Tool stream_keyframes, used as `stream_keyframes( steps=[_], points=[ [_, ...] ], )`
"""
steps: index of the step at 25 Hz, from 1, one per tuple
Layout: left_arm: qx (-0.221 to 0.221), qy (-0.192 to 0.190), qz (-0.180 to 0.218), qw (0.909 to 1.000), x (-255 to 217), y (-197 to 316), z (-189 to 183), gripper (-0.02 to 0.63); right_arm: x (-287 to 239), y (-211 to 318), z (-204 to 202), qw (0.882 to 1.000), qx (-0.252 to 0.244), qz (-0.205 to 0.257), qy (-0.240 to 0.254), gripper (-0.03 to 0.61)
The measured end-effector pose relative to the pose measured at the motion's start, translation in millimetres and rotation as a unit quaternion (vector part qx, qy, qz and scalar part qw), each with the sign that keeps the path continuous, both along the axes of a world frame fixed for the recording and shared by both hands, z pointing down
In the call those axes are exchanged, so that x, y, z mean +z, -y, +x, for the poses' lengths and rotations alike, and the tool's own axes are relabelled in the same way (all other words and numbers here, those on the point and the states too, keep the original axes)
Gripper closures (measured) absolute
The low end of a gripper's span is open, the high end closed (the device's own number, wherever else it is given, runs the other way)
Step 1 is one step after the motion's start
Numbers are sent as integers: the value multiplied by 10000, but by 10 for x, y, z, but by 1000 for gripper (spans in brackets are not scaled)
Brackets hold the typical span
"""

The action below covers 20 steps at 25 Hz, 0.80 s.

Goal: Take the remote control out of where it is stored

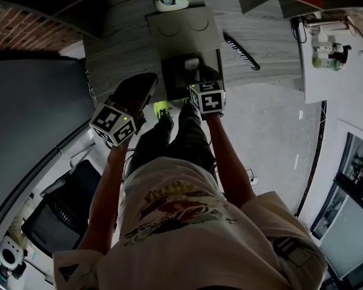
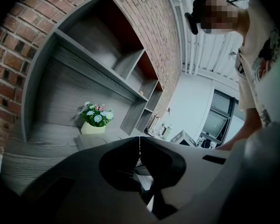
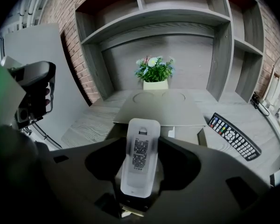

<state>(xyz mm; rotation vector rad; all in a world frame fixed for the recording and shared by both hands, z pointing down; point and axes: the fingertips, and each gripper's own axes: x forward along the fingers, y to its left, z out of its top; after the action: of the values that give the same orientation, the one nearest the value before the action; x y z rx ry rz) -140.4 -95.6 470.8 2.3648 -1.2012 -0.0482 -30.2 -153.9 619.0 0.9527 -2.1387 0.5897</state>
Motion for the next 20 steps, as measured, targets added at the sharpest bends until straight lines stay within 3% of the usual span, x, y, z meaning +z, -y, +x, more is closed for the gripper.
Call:
stream_keyframes(
  steps=[20],
  points=[
    [21, -91, 217, 9997, -331, -116, 97, 607, -592, -41, 84, 9987, -173, 440, 167, 356]
  ],
)
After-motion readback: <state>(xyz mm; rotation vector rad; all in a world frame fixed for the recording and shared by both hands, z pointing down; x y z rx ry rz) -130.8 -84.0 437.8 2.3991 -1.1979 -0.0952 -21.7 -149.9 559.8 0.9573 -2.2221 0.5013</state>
